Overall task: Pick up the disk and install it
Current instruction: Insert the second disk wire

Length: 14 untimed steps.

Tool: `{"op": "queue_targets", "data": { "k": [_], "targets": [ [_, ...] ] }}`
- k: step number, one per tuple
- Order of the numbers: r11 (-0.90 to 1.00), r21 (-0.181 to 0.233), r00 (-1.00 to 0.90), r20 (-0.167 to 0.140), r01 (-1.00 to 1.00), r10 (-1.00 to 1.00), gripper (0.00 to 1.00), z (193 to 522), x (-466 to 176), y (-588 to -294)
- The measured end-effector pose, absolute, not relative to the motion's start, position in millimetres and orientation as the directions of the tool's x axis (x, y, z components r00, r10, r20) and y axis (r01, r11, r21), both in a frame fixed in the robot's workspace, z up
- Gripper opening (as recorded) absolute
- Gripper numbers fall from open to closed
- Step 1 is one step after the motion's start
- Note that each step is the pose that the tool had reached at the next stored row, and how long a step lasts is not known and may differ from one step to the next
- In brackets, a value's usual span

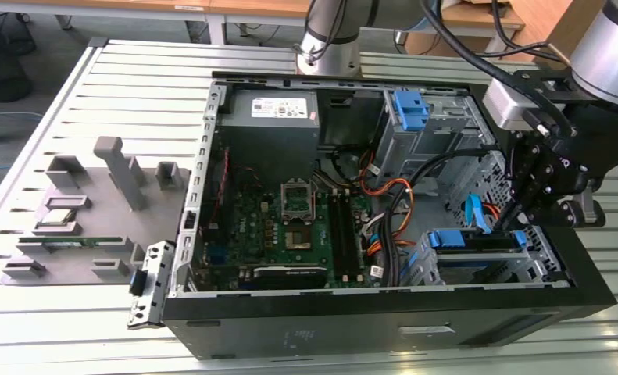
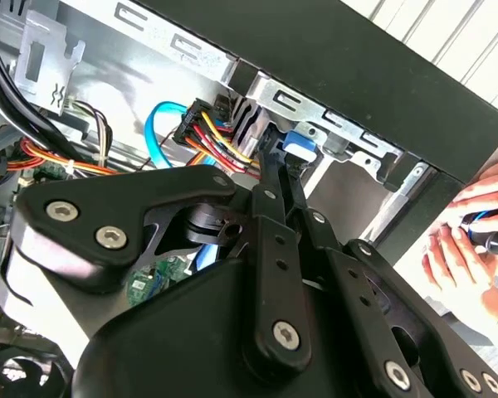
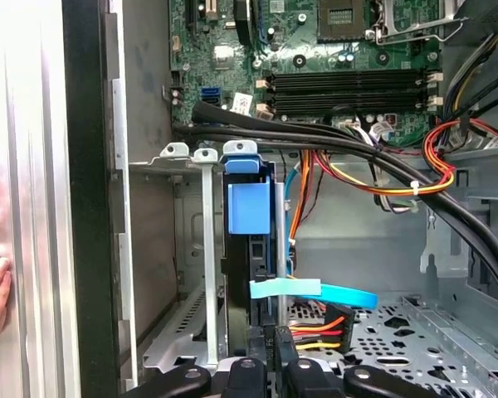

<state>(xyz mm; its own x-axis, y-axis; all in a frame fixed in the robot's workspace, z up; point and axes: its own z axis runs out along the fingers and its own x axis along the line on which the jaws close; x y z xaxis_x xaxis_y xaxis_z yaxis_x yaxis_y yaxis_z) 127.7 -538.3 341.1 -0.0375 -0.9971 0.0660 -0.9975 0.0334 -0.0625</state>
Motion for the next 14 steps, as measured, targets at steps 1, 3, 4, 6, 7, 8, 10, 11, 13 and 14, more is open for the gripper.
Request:
{"op": "queue_targets", "data": {
  "k": [1, 3, 4, 6, 7, 8, 10, 11, 13, 14],
  "targets": [
    [0.031, -0.066, -0.035, 0.066, -0.997, -0.997, 0.16, 340.9, 127.3, -538.4],
    [0.028, -0.070, -0.032, 0.066, -0.997, -0.997, 0.16, 340.6, 126.2, -538.7],
    [0.027, -0.071, -0.032, 0.066, -0.997, -0.997, 0.16, 340.5, 125.5, -539.3],
    [0.026, -0.073, -0.031, 0.066, -0.997, -0.997, 0.16, 340.3, 124.1, -540.1],
    [0.025, -0.074, -0.030, 0.066, -0.997, -0.997, 0.16, 340.0, 123.9, -540.1],
    [0.025, -0.075, -0.030, 0.066, -0.997, -0.997, 0.16, 339.6, 123.9, -540.1],
    [0.025, -0.078, -0.030, 0.066, -0.997, -0.997, 0.16, 338.8, 123.7, -540.2],
    [0.025, -0.079, -0.031, 0.066, -0.997, -0.997, 0.16, 338.3, 123.7, -540.2],
    [0.025, -0.080, -0.031, 0.066, -0.996, -0.997, 0.16, 337.8, 123.4, -540.2],
    [0.026, -0.080, -0.031, 0.066, -0.996, -0.997, 0.16, 337.7, 123.0, -540.3]
  ]
}}
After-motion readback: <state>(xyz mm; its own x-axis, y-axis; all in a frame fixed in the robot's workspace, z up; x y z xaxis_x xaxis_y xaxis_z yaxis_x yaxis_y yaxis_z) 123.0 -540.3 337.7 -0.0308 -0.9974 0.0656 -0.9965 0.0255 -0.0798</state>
